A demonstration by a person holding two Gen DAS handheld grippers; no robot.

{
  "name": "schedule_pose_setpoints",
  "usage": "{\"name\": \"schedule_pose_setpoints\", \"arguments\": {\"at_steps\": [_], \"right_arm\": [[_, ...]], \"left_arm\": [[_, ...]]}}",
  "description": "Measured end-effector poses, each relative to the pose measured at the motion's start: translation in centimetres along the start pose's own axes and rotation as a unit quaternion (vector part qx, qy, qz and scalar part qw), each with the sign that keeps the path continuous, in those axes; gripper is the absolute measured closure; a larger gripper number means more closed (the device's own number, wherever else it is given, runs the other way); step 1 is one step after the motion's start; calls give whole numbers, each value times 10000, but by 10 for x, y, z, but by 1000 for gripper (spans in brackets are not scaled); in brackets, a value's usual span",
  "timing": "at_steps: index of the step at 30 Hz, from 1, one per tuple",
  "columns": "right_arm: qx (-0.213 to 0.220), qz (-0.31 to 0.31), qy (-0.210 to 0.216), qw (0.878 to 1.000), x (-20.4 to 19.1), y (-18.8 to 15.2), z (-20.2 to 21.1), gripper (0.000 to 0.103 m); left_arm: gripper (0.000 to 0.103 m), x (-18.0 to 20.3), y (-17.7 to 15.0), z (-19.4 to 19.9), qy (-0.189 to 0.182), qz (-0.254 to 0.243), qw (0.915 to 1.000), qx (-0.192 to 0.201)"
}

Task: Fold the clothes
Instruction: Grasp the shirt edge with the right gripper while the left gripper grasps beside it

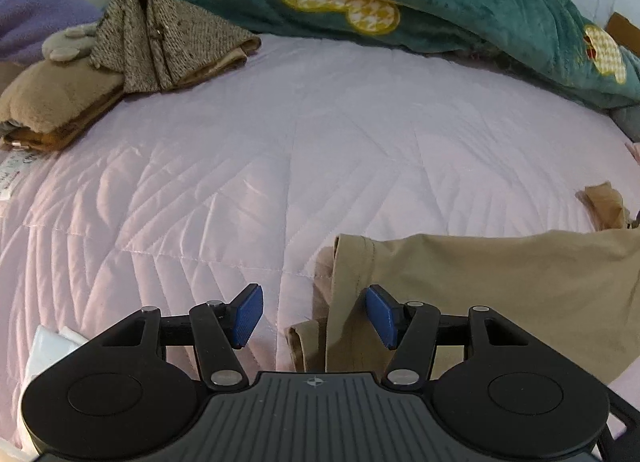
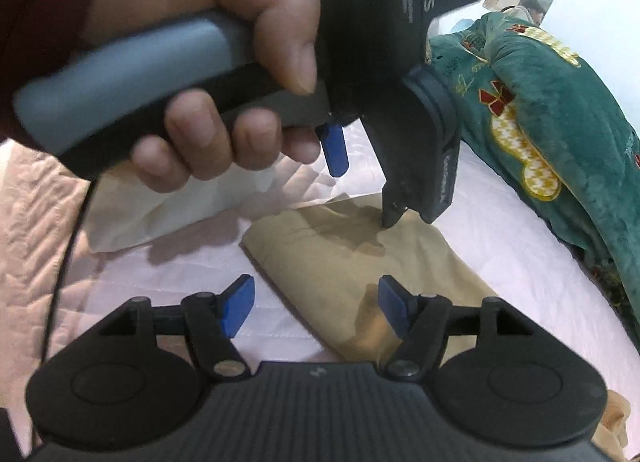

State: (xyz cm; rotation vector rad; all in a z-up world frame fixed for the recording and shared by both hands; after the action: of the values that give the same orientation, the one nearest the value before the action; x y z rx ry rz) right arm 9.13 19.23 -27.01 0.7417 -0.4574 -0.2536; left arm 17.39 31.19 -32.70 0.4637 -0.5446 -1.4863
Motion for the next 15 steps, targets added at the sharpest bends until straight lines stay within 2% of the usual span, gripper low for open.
{"name": "schedule_pose_setpoints", "arguments": {"at_steps": [2, 3, 5, 6, 7, 8, 9, 10, 11, 12, 15], "right_arm": [[21, -91, 83, 9999, 3, -2, -4, 26], [31, -136, 124, 9998, 4, -3, -5, 26], [52, -227, 207, 9995, 7, -5, -9, 26], [78, -303, 294, 9991, 8, -6, -9, 29], [110, -371, 383, 9985, 9, -7, -7, 34], [142, -427, 461, 9979, 9, -8, -5, 45], [173, -482, 538, 9972, 9, -9, -3, 58], [198, -522, 557, 9969, 12, -10, -1, 68], [218, -555, 546, 9967, 15, -11, 2, 86], [233, -605, 552, 9964, 19, -12, 4, 94], [274, -700, 623, 9952, 26, -12, 10, 96]], "left_arm": [[42, 2, -6, -11, -77, 19, 9997, -223], [37, 4, -8, -16, -123, 21, 9995, -304], [35, 13, -8, -18, -136, -179, 9994, -264], [40, 20, -7, -18, -203, -281, 9991, -224], [65, 26, -7, -18, -308, -355, 9988, -158], [79, 33, -6, -18, -413, -429, 9982, -92], [87, 37, -5, -18, -488, -468, 9977, -46], [91, 37, -4, -17, -506, -439, 9977, -36], [92, 37, -3, -17, -524, -411, 9978, -27], [94, 37, -3, -17, -549, -368, 9978, -22], [95, 36, 0, -9, -609, -263, 9978, 27]]}}
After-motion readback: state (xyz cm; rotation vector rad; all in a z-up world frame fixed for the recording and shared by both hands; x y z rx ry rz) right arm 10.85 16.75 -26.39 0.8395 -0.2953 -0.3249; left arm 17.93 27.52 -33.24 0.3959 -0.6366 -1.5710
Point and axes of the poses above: each gripper's, at about its wrist camera, not at the fingertips, and z roughly against the way its jaws point, x to its right, y to its top, the point moved 10 cm from there along -z, roughly the way its jaws point, and after that the axes turned 2 degrees about y, right-handed, at the moved point
